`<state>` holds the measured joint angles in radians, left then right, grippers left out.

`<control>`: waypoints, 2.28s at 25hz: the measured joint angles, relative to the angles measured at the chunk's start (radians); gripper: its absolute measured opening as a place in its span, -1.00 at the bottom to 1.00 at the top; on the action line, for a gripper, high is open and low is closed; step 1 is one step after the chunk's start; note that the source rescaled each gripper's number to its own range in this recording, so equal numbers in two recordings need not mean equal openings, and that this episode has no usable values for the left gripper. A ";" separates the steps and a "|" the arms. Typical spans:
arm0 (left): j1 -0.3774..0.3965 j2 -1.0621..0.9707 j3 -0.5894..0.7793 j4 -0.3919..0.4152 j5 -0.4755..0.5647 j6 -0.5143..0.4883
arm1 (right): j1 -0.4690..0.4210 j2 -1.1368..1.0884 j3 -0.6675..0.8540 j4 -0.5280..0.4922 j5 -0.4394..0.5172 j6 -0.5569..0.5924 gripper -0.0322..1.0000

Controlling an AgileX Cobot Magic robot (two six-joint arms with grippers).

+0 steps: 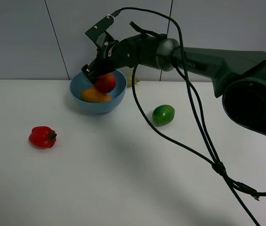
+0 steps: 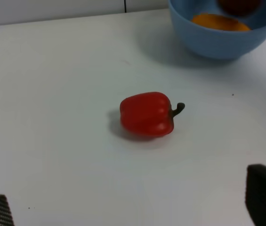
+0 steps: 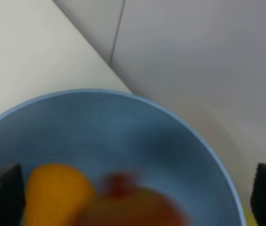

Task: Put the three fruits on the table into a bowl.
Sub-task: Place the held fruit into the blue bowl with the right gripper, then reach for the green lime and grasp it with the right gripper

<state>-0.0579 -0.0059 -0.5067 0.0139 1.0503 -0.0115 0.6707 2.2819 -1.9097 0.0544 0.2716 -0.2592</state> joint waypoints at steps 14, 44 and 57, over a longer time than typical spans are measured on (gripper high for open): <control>0.000 0.000 0.000 0.000 0.000 0.000 | 0.000 -0.179 -0.005 0.020 0.587 0.132 1.00; 0.000 0.000 0.000 0.000 0.000 0.000 | -0.160 -0.320 0.286 -0.111 0.950 0.447 1.00; 0.000 0.000 0.000 0.000 0.000 0.000 | -0.252 -0.318 0.316 -0.078 0.855 0.831 0.86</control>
<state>-0.0579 -0.0059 -0.5067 0.0139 1.0503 -0.0115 0.4183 1.9634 -1.5938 -0.0231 1.1266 0.5720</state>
